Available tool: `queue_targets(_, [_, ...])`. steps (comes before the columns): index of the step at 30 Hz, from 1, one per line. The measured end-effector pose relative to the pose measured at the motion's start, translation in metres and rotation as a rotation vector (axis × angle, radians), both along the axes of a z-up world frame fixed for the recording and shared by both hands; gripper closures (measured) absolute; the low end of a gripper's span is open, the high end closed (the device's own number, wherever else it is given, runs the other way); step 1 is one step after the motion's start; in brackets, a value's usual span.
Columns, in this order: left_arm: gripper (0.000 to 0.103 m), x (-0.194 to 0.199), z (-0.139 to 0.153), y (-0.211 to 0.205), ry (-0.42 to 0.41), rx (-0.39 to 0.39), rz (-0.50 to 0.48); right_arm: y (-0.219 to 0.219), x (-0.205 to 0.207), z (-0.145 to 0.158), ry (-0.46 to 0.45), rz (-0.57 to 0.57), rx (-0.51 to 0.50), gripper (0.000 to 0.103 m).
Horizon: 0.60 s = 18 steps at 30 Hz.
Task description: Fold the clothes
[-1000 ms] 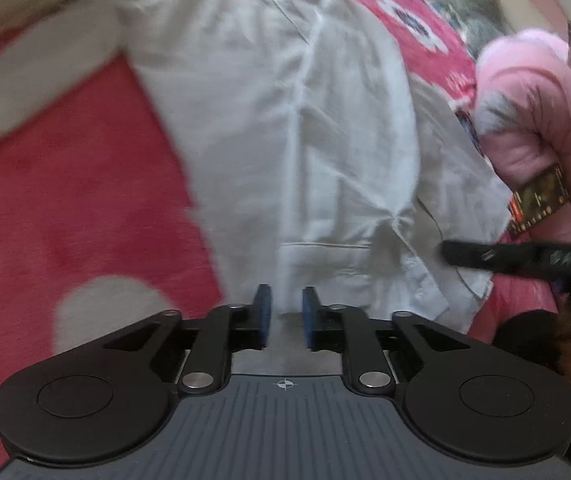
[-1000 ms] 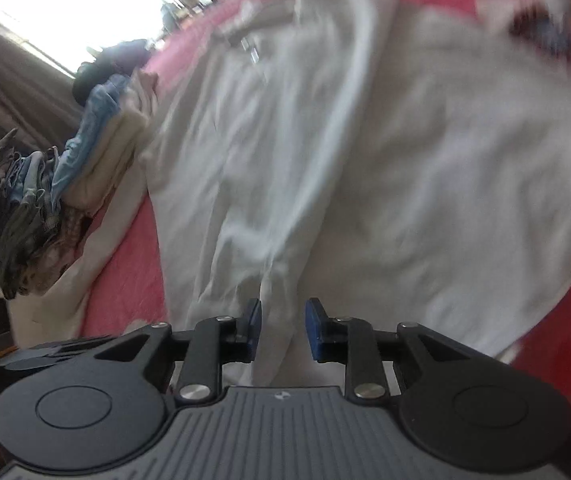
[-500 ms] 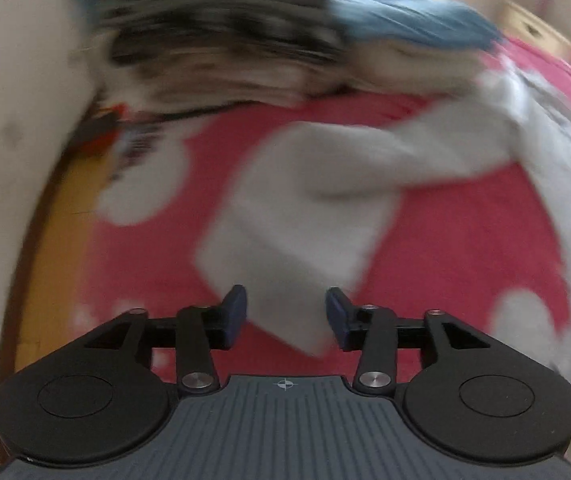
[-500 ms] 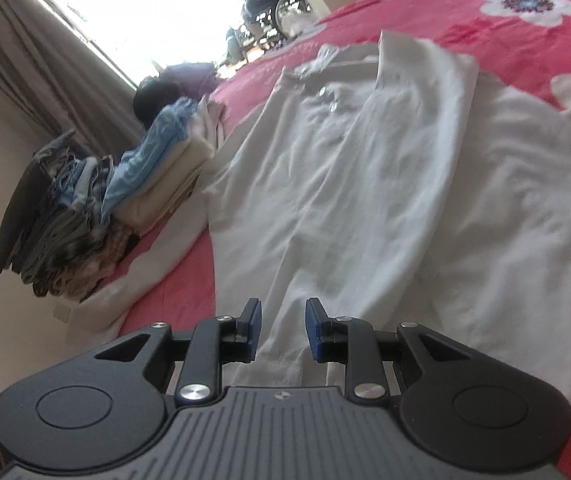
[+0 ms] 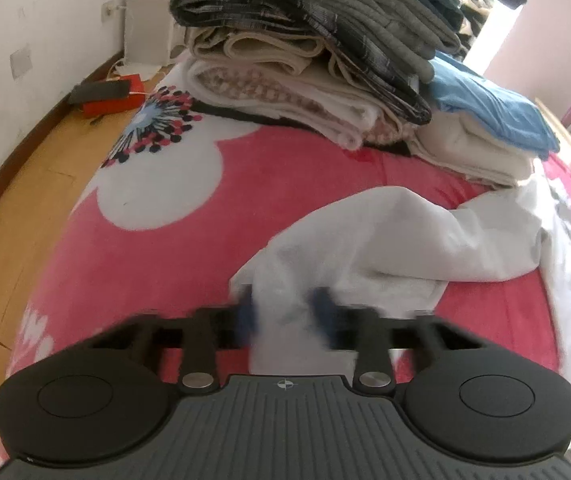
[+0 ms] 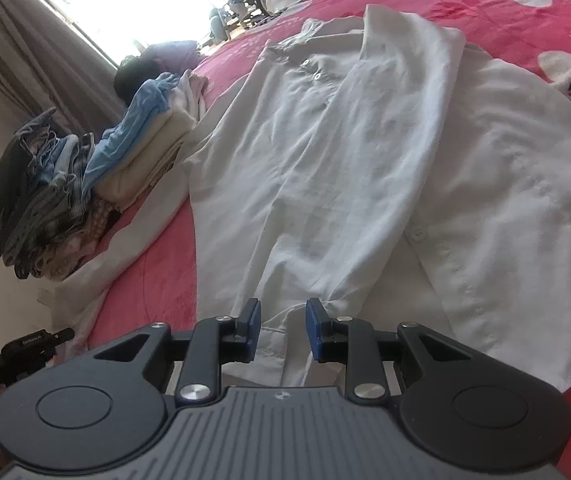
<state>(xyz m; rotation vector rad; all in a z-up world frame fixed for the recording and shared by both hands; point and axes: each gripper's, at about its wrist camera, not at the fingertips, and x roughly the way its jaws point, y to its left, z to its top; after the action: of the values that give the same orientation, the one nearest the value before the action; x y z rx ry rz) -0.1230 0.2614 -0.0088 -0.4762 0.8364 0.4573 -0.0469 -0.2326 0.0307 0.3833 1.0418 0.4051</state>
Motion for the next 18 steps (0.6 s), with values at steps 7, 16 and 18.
queue_targets(7, [0.099,0.001,0.110,-0.018,-0.194,0.363,0.020,0.000,0.003,0.001,0.001,-0.014,-0.009,0.075])
queue_targets(16, [0.099,0.055,0.256,-0.194,-0.754,0.829,-0.403,-0.017,-0.004,0.013,-0.029,-0.084,-0.012,0.075])
queue_targets(18, [0.097,0.057,0.263,-0.247,-0.838,0.797,-0.620,-0.029,-0.009,0.019,-0.043,-0.123,-0.021,0.075])
